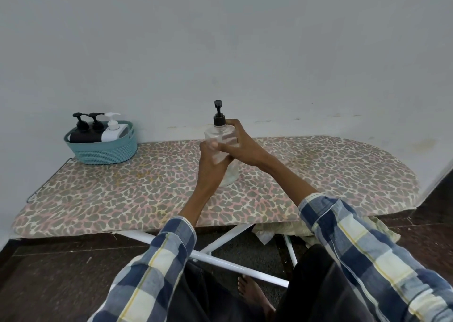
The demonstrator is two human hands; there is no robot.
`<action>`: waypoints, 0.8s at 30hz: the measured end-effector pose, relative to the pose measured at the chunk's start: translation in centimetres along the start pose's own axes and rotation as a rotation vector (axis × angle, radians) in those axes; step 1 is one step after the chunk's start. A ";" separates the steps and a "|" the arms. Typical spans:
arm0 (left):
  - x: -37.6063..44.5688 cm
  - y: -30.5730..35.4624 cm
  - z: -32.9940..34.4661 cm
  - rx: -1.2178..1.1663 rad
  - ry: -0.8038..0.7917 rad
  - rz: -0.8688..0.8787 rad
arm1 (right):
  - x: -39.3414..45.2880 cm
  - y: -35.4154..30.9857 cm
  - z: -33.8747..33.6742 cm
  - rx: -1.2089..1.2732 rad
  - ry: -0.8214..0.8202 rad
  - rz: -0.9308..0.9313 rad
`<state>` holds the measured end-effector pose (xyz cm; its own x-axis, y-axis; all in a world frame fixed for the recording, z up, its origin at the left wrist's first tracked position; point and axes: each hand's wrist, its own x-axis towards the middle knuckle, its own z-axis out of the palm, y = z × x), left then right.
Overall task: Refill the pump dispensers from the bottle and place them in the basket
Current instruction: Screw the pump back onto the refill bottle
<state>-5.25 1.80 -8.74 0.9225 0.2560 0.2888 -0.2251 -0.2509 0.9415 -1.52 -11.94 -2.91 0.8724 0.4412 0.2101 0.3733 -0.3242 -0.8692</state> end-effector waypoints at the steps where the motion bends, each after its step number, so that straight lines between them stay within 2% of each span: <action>1: -0.1 0.0 -0.3 0.018 -0.027 0.007 | -0.1 0.1 0.2 -0.003 0.015 -0.007; 3: -0.1 0.0 -0.9 0.050 -0.085 0.009 | -0.2 -0.2 0.5 0.014 0.090 -0.036; 5: -0.2 -0.1 -1.4 0.069 -0.130 0.009 | -0.1 -0.8 0.6 0.064 0.242 -0.094; 7: -0.2 0.1 -1.5 0.080 -0.142 0.016 | 0.2 -2.0 0.2 0.118 0.387 -0.152; 9: -0.1 0.2 -1.4 0.093 -0.130 0.000 | 0.3 -3.5 -0.3 0.135 0.457 -0.202; 17: -0.2 0.4 -1.1 0.102 -0.123 -0.013 | 0.6 -5.2 -0.5 0.063 0.544 -0.242; 24: -0.2 0.2 -1.1 0.091 -0.129 0.001 | 0.3 -4.8 -1.0 0.018 0.475 -0.238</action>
<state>-5.85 2.72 -8.44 0.9562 0.1350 0.2599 -0.2024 -0.3365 0.9197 -2.78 -11.07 1.72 0.8125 0.0719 0.5786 0.5766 -0.2454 -0.7793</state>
